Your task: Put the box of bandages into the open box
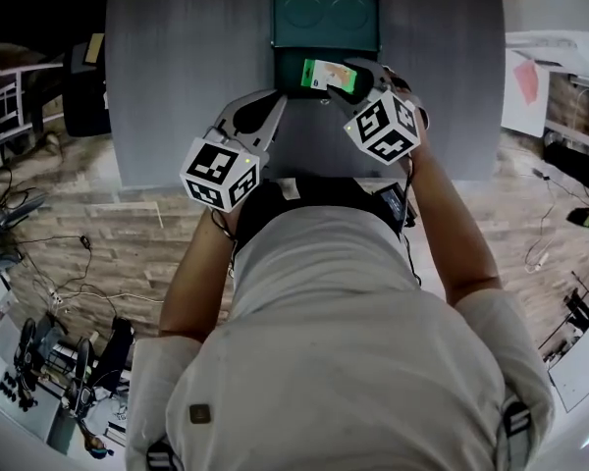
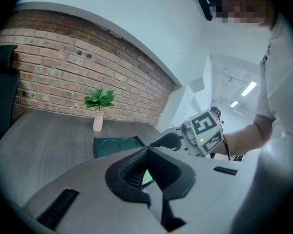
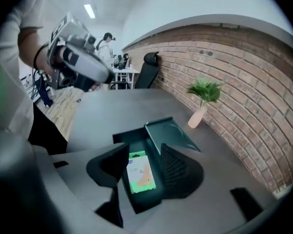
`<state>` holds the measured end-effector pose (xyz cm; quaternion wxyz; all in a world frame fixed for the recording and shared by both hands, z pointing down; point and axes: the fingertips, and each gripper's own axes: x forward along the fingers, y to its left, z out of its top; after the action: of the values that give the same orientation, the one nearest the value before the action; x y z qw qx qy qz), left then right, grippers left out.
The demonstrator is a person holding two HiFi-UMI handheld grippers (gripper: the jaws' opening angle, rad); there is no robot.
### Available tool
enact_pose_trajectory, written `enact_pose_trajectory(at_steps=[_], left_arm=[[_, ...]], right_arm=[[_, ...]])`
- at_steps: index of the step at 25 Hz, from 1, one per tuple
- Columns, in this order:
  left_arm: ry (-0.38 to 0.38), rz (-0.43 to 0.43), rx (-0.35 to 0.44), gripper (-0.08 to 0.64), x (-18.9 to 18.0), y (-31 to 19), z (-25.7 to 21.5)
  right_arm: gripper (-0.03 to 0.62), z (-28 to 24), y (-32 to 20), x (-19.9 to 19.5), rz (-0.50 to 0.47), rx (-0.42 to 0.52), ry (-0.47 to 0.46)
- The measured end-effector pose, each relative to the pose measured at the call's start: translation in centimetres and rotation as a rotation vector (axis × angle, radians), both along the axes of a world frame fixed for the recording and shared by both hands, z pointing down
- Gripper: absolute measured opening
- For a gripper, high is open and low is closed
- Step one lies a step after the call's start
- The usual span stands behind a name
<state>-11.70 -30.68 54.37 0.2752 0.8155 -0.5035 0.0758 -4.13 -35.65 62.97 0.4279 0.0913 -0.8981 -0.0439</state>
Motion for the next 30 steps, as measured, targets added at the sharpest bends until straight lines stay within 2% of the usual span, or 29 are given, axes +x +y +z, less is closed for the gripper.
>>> enact_pose_trajectory(at_steps=[9,16,20,27,30], left_arm=[[-0.016,0.053,0.092,0.015,-0.8,1.7,-4.4],[-0.045,0.112,0.178,0.015,-1.1,5.1,-8.8],[-0.047,0.13,0.238,0.015,-1.6,8.0,-11.6],[-0.035,0.166,0.316,0.015,-2.7,14.8,-15.0],[-0.038,0.181,0.335,0.015,-3.4,17.6,-15.8]], right_arm=[[0.12,-10.5,1.9,-0.2,0.163,0.078,-0.238],[0.041,-17.4,5.7,-0.1,0.257,0.171,-0.388],[0.025,-19.7,8.9,0.0,0.327,0.165,-0.474],[0.021,-22.8,16.1,0.0,0.379,0.147,-0.602],[0.021,-24.1,19.1,-0.2,0.394,0.167,-0.627]])
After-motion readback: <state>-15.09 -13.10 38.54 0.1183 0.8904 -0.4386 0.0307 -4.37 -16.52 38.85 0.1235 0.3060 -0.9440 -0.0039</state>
